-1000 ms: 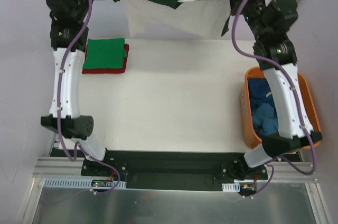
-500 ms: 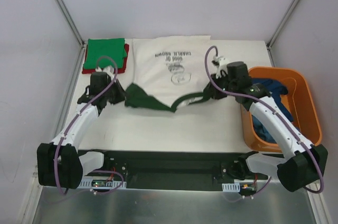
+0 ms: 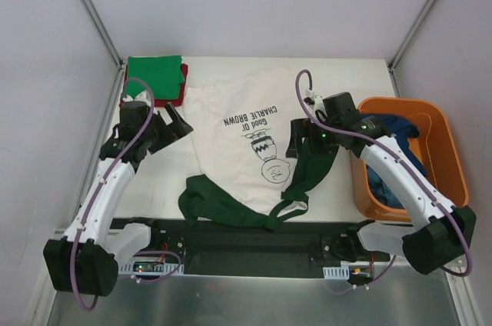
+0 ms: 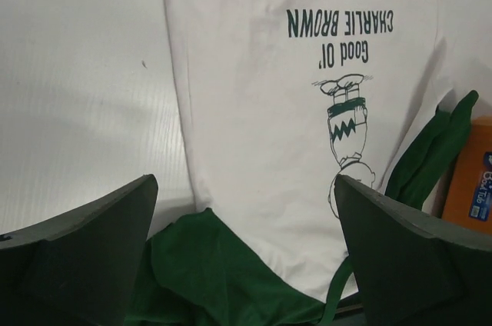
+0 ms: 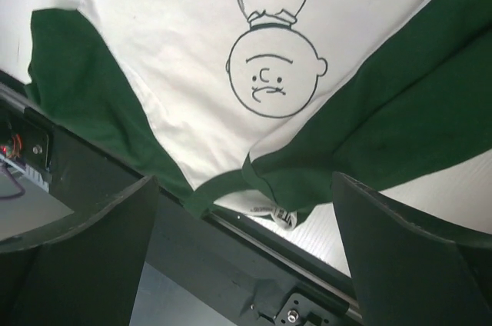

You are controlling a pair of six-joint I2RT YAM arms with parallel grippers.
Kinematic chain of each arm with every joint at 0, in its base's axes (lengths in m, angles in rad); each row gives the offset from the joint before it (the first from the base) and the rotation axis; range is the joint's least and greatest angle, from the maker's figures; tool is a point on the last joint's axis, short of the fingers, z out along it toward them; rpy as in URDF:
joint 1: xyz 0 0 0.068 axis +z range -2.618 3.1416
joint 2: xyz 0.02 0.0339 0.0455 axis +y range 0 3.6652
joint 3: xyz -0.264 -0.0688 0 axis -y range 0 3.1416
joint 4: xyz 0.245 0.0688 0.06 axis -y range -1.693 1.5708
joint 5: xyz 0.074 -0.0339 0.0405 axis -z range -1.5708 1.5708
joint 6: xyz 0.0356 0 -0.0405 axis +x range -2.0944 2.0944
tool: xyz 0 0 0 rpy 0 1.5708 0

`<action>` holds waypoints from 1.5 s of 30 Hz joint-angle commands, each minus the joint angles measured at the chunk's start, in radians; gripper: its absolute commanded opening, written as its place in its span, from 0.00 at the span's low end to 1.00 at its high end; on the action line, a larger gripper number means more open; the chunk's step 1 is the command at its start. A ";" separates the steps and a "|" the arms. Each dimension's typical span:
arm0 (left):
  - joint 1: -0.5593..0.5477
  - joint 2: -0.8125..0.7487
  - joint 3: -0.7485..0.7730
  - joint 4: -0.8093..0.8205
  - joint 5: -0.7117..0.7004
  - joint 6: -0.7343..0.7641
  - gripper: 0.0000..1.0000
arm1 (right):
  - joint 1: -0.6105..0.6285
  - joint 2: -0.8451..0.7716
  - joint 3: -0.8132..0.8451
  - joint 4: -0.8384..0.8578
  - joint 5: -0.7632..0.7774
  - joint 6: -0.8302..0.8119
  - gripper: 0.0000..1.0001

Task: Fold and stack the t-shirts
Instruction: Flatten out the tshirt

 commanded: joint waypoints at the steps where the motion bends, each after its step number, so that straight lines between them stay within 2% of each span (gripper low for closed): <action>1: -0.049 0.157 0.121 0.036 -0.020 0.035 0.99 | 0.003 0.105 0.023 0.049 0.077 0.107 0.97; 5: -0.164 0.384 0.239 0.124 -0.034 0.092 0.99 | 0.045 0.209 -0.001 0.124 0.120 0.181 0.97; 9: -0.172 0.699 0.438 0.125 -0.015 0.130 0.99 | 0.050 0.280 -0.037 0.078 0.264 0.256 0.97; 12: -0.172 0.845 0.525 0.119 0.028 0.135 0.99 | 0.050 0.319 -0.095 0.115 0.270 0.281 0.97; 18: -0.173 0.952 0.510 0.119 0.058 0.121 0.99 | 0.049 0.454 -0.060 0.152 0.319 0.293 0.97; 23: -0.173 0.935 0.399 0.118 0.058 0.095 0.99 | 0.006 0.589 0.044 0.118 0.356 0.253 0.97; 27: -0.185 0.875 0.248 0.121 0.069 0.052 0.99 | -0.060 0.703 0.179 0.089 0.350 0.212 0.97; 33: -0.268 0.719 0.051 0.122 0.137 -0.057 0.99 | -0.134 0.955 0.578 -0.008 0.268 0.161 0.97; 34: -0.293 0.696 0.040 0.124 0.150 -0.068 0.99 | -0.152 1.022 0.700 -0.009 0.261 0.154 0.97; 37: -0.380 0.625 0.055 0.131 0.181 -0.082 0.99 | -0.187 1.169 0.910 -0.037 0.188 0.114 0.97; 38: -0.395 0.607 0.097 0.133 0.193 -0.075 0.99 | -0.194 1.202 1.034 -0.038 0.157 0.103 0.97; 41: -0.425 0.579 0.189 0.138 0.186 -0.033 0.99 | -0.198 1.270 1.227 -0.038 0.143 0.034 0.97; 44: -0.417 0.533 0.236 0.119 0.080 0.001 0.99 | -0.198 1.175 1.191 -0.008 0.149 0.003 0.97; 45: -0.411 0.518 0.238 0.109 0.022 0.003 0.99 | -0.195 1.128 1.090 0.017 0.155 -0.003 0.97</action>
